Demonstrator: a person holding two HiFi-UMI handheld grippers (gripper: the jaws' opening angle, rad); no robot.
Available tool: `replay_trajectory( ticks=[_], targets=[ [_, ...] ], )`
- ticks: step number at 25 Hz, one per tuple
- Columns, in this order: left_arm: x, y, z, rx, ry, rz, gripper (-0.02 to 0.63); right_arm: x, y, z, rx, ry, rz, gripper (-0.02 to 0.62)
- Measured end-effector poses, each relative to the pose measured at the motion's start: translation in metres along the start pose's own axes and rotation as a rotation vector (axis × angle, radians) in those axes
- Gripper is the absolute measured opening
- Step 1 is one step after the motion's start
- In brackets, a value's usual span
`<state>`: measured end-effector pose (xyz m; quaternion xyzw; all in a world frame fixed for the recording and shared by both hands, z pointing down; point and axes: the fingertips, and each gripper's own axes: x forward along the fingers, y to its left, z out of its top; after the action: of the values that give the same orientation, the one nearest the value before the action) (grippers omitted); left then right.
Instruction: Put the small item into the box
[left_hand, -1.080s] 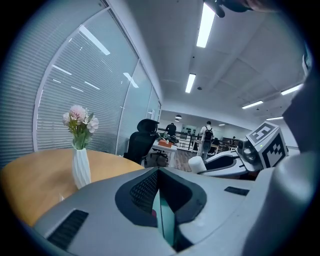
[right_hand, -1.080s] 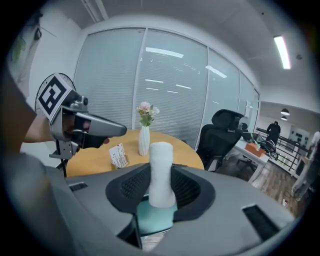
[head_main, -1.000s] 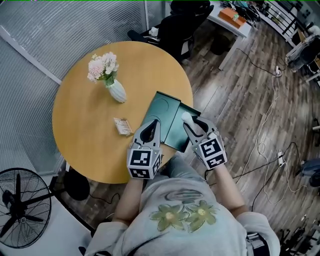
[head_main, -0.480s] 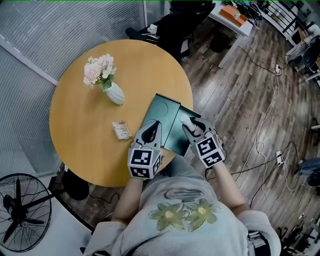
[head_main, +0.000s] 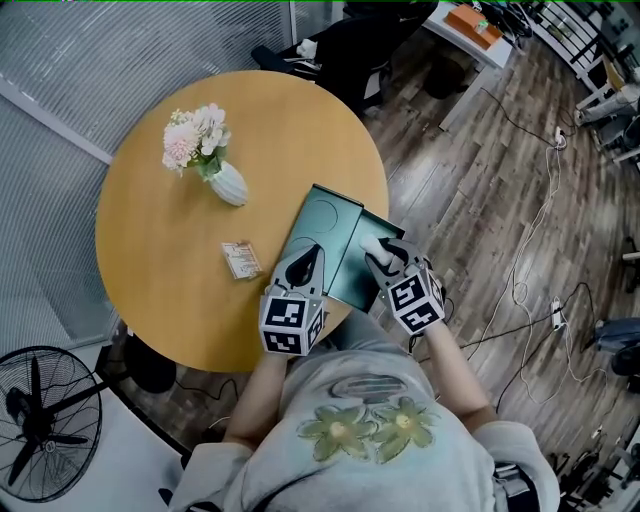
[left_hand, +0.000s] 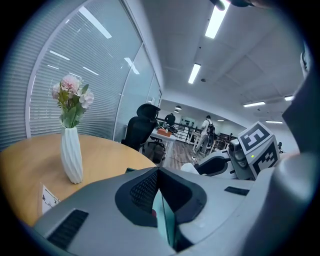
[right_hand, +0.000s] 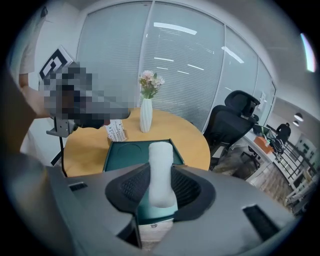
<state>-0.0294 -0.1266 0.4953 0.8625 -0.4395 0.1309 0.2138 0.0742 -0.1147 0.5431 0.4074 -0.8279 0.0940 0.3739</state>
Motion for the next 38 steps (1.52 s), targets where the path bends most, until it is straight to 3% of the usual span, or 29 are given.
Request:
replay_trajectory(
  ticks=[17,38],
  targets=[
    [0.014,0.013,-0.014,-0.016,0.045,0.021,0.002,0.042,0.013,-0.040,-0.058,0.142,0.095,0.138],
    [0.022,0.022,-0.020,-0.034,0.057,0.030,0.002,0.070,0.016,-0.070,-0.093,0.249,0.132,0.139]
  ],
)
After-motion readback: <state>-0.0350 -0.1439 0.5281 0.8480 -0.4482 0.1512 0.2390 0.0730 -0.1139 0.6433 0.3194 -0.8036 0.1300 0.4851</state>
